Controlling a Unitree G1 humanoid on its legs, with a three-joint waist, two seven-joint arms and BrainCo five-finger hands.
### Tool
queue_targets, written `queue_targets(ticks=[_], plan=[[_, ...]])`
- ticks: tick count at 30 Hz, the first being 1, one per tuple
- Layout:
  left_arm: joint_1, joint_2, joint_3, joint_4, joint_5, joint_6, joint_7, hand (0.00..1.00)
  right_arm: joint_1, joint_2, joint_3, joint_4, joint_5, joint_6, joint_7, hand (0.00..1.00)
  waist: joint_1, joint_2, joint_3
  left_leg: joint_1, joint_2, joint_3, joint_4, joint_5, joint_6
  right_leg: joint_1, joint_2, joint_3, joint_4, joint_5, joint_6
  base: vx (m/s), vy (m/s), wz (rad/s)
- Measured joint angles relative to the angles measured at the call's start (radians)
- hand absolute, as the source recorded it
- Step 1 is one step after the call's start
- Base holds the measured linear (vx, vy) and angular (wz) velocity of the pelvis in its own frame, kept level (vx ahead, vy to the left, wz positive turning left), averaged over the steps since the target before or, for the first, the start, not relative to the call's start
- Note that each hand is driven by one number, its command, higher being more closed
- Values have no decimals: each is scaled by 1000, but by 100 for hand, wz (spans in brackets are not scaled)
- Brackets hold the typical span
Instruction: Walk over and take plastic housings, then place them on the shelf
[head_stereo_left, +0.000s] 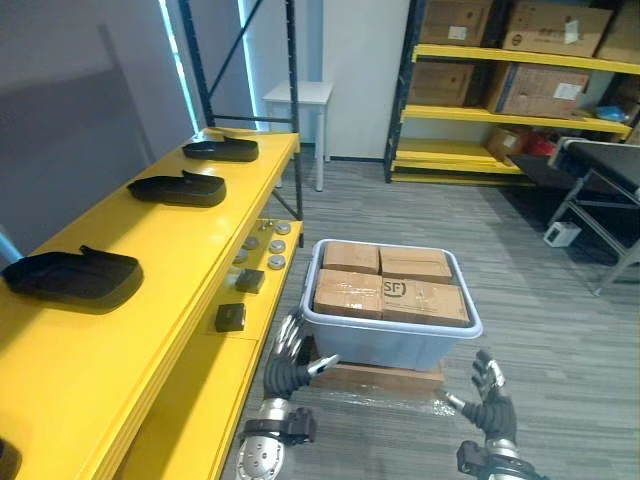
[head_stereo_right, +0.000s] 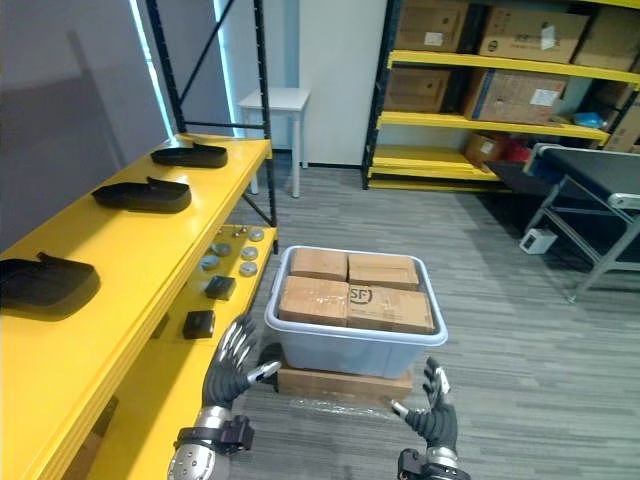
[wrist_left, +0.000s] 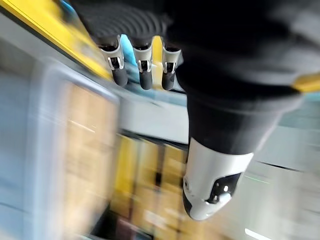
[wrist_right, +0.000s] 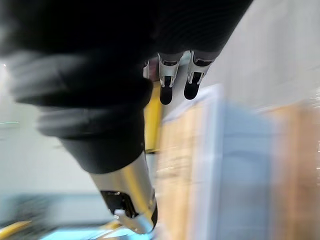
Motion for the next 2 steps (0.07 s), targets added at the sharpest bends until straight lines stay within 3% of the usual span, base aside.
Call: queue_targets(ticks=[2], plan=[[-56,17,73,278,41,43,18,0,-44,-1,-44,233,1,39,-6,0,-1,-1,1,9,-9,-2,-6,1,-1,25,-10,-12,-30,9,2,39,58,4]])
